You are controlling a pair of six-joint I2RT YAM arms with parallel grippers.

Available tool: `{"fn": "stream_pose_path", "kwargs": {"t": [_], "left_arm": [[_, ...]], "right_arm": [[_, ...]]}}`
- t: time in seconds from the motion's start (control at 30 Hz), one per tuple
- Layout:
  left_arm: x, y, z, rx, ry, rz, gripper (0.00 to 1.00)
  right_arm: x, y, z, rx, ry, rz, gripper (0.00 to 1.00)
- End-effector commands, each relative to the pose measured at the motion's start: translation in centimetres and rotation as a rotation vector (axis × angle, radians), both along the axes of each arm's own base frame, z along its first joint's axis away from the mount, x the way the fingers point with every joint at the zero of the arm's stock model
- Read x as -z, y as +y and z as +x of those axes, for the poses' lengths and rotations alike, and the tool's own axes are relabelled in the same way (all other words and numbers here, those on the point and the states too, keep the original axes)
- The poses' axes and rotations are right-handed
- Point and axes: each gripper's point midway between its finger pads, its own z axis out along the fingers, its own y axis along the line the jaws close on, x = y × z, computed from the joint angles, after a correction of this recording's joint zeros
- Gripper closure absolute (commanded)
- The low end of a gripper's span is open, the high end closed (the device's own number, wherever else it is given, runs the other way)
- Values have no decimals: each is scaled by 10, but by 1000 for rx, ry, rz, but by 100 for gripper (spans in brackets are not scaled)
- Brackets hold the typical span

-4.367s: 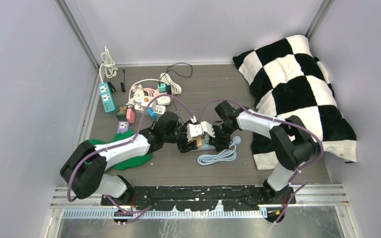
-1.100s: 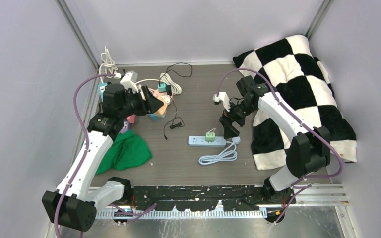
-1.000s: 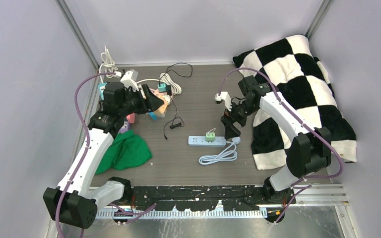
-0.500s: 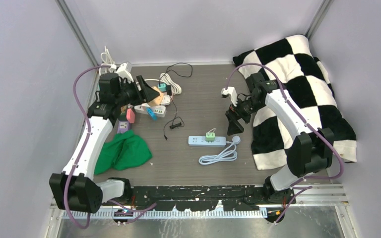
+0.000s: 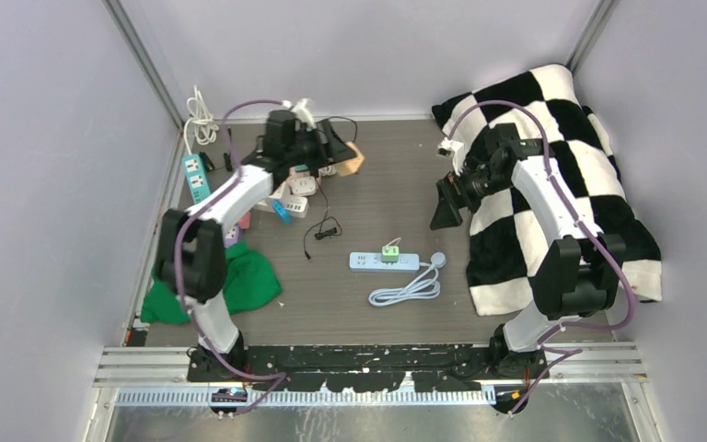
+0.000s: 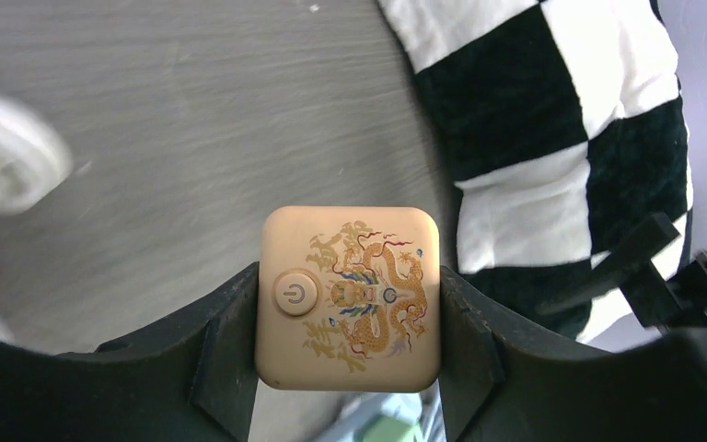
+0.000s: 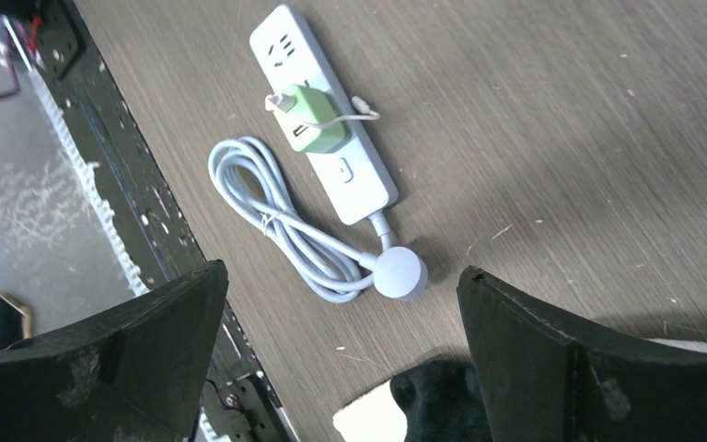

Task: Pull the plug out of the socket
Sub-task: Place the plug at the center of the board.

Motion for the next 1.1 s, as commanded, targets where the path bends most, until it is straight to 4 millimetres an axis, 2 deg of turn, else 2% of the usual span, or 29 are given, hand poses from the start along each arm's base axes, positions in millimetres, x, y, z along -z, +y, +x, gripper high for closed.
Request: {"fn": "stream_pose_path", "kwargs": {"t": [0.0, 0.07, 0.2, 0.3, 0.33, 0.37, 0.5, 0.6, 0.73, 0.83, 0.93, 1.07], "left_arm": [[-28, -83, 47, 31, -158, -136, 100], [-19, -117, 61, 49, -144, -203, 100], [-8, -172, 88, 82, -107, -360, 100], [-1, -208, 102, 93, -106, -405, 100], [-5, -217, 107, 81, -116, -427, 100], [8, -224, 114, 48, -108, -434, 100], [34, -248, 128, -68, -94, -499, 99], [43, -267, 135, -111, -91, -539, 97], [61, -272, 150, -223, -66, -592, 95], [82, -269, 155, -306, -31, -567, 80], [90, -270, 156, -336, -23, -562, 73], [92, -273, 153, -337, 2, -530, 33]], "right_arm": [[-30, -2, 22, 98, -21, 97, 0], [-39, -9, 27, 129, -35, 121, 0], [-45, -27, 37, 205, -39, 149, 0], [-46, -40, 44, 260, -39, 156, 0], [-46, -44, 46, 279, -37, 159, 0], [-47, -48, 48, 299, -38, 162, 0], [-47, -56, 54, 342, -33, 181, 0], [-45, -57, 57, 356, -29, 186, 0], [-43, -59, 56, 371, -37, 183, 0], [-42, -61, 54, 381, -36, 183, 0], [-40, -64, 56, 397, -41, 177, 0], [-39, -65, 57, 410, -40, 178, 0]]}}
